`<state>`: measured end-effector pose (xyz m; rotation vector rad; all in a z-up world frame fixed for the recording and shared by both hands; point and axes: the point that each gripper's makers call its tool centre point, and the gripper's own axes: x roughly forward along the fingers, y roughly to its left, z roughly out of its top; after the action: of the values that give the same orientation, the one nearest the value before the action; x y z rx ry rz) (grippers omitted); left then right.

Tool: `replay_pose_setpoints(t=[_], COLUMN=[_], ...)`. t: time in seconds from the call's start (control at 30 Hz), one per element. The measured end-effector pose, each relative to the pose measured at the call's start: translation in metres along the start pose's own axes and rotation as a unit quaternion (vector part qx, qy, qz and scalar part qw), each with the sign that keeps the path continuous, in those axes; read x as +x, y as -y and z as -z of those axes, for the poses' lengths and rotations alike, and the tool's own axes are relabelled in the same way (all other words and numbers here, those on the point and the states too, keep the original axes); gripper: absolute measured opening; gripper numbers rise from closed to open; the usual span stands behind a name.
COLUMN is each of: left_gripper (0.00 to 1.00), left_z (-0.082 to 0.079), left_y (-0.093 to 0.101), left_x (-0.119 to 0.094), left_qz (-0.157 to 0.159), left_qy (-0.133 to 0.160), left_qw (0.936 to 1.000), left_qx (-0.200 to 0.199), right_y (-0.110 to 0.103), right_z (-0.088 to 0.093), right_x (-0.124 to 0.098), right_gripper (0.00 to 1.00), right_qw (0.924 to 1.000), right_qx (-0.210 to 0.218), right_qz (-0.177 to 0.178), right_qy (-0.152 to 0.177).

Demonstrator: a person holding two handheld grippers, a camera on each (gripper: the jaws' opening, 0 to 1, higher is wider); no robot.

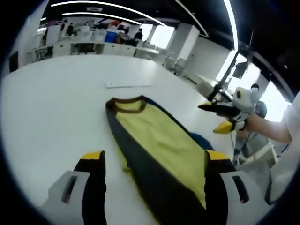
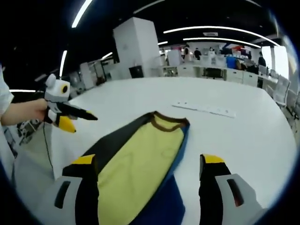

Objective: Fold the garment on the visible template until the final outline fits inside the template.

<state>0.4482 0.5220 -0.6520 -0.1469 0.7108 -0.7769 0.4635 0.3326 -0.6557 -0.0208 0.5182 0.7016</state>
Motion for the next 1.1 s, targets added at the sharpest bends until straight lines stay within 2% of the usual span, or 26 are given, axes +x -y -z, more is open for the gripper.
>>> replay_pose_setpoints(t=[0.23,0.47,0.63,0.8,1.1], left_gripper=[0.85,0.91,0.93,0.96,0.99], left_z=[0.014,0.033,0.039,0.041,0.057], left_y=[0.009,0.019,0.028,0.037,0.046], left_x=[-0.016,-0.030,-0.043,-0.059,-0.088], left_qz=[-0.011,-0.018,-0.024,-0.028,-0.047], left_qy=[-0.002,-0.010,-0.002,0.005,-0.002], left_qw=[0.9999,0.9997,0.9995,0.9994,0.9989], left_qx=[-0.006,-0.012,-0.020,-0.022,-0.008], right_y=[-0.007,-0.018,-0.026,-0.030,-0.044], right_z=[0.008,0.016,0.025,0.031,0.034], right_x=[-0.021,-0.044,-0.059,-0.074,-0.099], right_gripper=[0.91,0.94,0.99,1.00,1.00], right_qw=[0.9999,0.9997,0.9995,0.9989,0.9987], right_qx=[0.008,0.020,0.028,0.042,0.044], right_qz=[0.008,0.011,0.013,0.019,0.022], right_qy=[-0.001,-0.001,-0.009,-0.010,-0.010])
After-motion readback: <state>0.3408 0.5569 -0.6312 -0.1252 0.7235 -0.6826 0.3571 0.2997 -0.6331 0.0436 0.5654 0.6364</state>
